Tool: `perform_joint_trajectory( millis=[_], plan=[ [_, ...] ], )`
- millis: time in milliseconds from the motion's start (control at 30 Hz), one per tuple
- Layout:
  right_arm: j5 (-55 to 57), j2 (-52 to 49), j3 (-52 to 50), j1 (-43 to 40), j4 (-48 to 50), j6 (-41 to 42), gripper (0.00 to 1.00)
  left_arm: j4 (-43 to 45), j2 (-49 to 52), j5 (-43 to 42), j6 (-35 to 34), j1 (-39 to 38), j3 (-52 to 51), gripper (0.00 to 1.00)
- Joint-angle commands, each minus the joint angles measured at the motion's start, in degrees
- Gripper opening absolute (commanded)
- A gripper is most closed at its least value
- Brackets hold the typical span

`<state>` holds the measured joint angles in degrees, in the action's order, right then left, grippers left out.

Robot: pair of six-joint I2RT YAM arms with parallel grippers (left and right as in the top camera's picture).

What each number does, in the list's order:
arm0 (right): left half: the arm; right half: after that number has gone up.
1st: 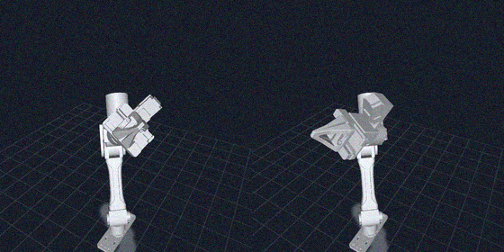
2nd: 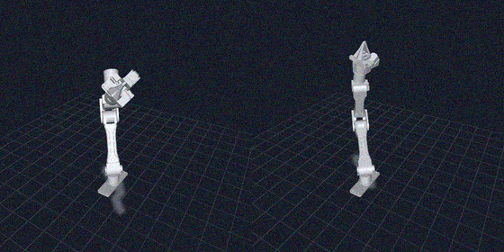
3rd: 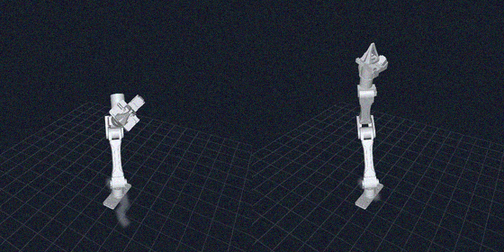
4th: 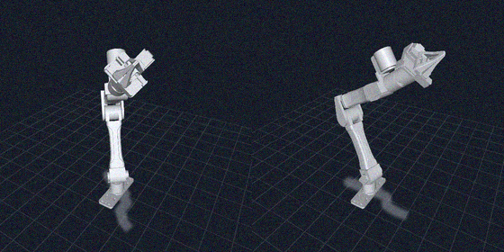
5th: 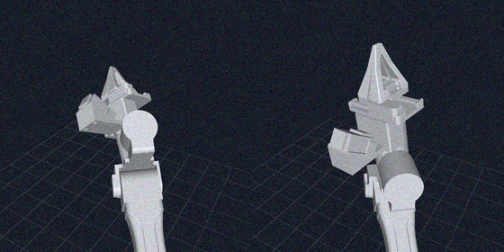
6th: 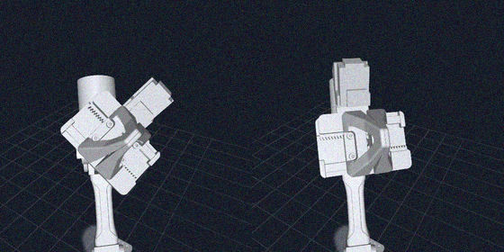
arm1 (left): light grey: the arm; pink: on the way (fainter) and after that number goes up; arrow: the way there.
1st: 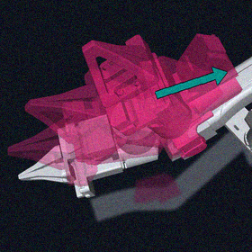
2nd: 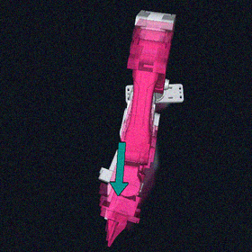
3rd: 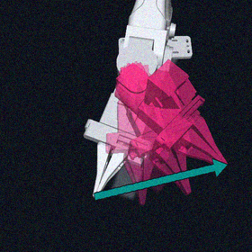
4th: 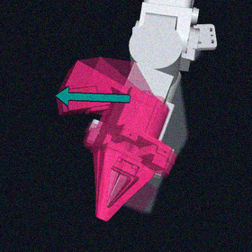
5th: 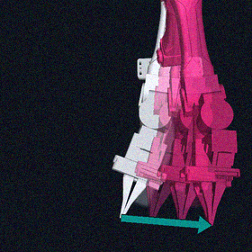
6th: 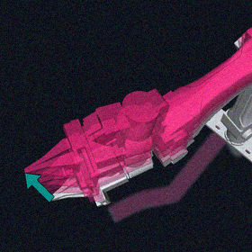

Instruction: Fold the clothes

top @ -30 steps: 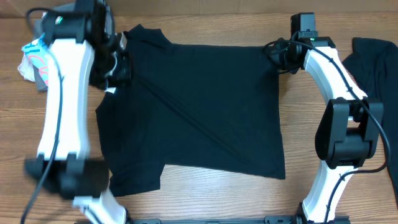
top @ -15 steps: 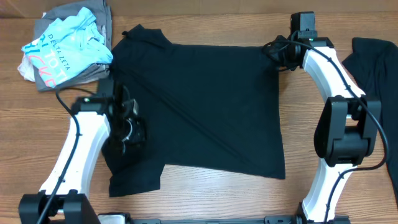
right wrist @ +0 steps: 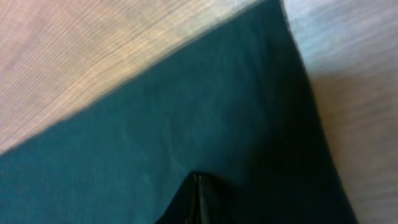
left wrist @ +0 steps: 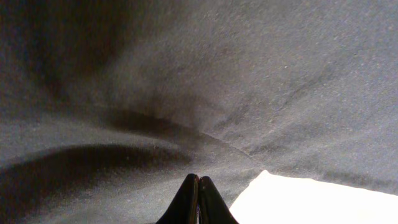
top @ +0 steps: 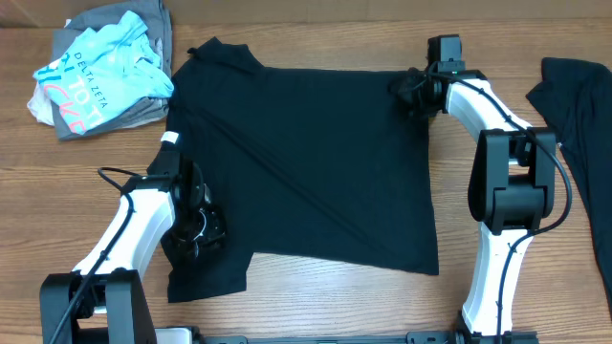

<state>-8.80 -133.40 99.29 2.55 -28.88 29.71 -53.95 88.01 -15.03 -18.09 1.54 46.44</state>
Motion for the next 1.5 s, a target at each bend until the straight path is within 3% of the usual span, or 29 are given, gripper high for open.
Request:
perform_joint_trajectory(
  millis=[0,133,433,967,1200,1467],
  plan=[
    [0.2,-2.2,0.9,0.1,0.8,-0.6,0.04,0.2,0.1,-0.1,-1.0,0.5,-0.8,0.04],
    [2.8,-3.1,0.9,0.0,1.1,-0.6,0.04,0.5,0.1,5.1,-3.9,0.5,-2.9,0.04],
    [10.7,-3.1,0.9,-1.4,-0.9,-0.7,0.04,1.0,0.1,5.1,-4.0,0.5,-6.2,0.05],
    [12.3,-3.1,0.9,-7.3,-2.0,-4.7,0.05,-1.8,0.1,0.5,-4.2,0.8,-7.0,0.05],
    [12.9,-3.1,1.5,-7.9,-2.6,-4.7,0.05,-1.7,0.1,0.5,-3.8,0.7,-7.0,0.11],
    [12.9,-3.1,7.2,-9.3,-9.9,-4.3,0.08,-2.0,-0.1,0.6,-3.8,0.7,-6.9,0.1]
  ],
)
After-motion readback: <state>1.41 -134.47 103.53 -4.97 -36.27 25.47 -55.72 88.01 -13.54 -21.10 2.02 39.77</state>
